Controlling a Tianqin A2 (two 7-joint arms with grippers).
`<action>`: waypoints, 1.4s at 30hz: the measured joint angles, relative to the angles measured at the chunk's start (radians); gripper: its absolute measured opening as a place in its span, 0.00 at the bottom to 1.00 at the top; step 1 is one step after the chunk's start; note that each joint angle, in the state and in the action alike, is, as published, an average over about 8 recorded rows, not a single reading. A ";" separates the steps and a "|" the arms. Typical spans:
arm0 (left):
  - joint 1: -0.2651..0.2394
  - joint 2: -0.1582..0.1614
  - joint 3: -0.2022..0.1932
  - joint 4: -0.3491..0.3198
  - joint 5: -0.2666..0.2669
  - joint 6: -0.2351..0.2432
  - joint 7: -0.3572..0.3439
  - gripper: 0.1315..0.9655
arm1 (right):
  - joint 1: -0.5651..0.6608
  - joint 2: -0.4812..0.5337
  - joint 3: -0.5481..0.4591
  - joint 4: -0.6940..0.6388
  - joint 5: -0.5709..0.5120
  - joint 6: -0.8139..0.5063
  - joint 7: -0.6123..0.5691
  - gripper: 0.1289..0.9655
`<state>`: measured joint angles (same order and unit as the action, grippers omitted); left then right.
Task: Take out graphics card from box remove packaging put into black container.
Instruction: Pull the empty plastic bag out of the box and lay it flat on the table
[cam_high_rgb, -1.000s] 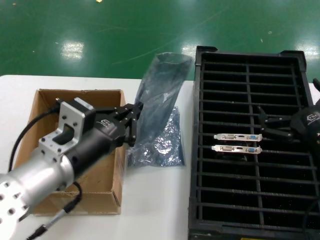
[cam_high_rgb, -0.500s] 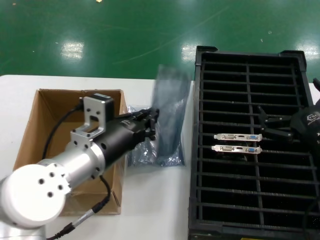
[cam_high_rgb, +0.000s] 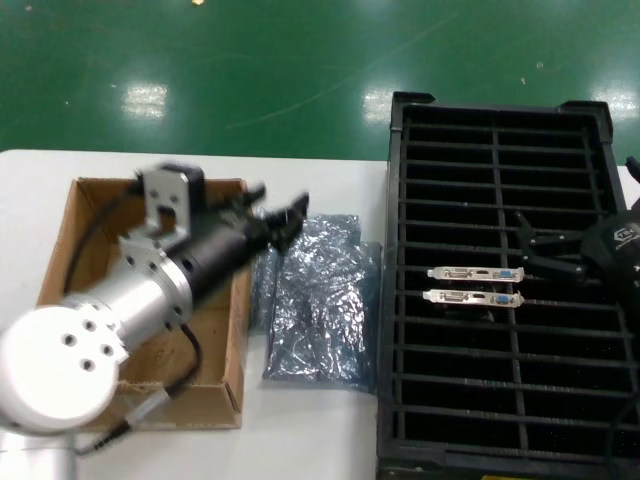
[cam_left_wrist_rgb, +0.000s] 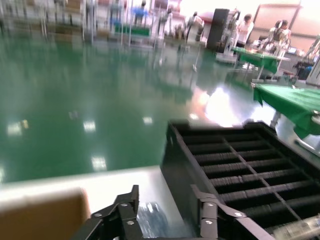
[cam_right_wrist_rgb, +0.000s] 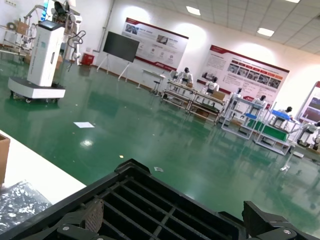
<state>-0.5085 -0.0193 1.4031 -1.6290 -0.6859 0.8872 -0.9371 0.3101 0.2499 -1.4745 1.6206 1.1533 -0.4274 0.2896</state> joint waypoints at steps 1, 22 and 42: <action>-0.002 -0.008 -0.004 -0.018 -0.006 -0.006 0.011 0.21 | 0.000 0.000 0.000 0.000 0.000 0.000 0.000 1.00; 0.128 -0.196 -0.021 -0.296 -0.165 -0.253 0.374 0.75 | -0.028 0.005 -0.011 -0.002 0.058 0.038 -0.026 1.00; 0.239 -0.220 0.043 -0.201 -0.441 -0.437 0.538 0.99 | -0.110 0.018 -0.045 -0.007 0.229 0.152 -0.103 1.00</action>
<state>-0.2699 -0.2396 1.4458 -1.8302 -1.1272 0.4497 -0.3991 0.2001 0.2677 -1.5191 1.6133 1.3826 -0.2757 0.1869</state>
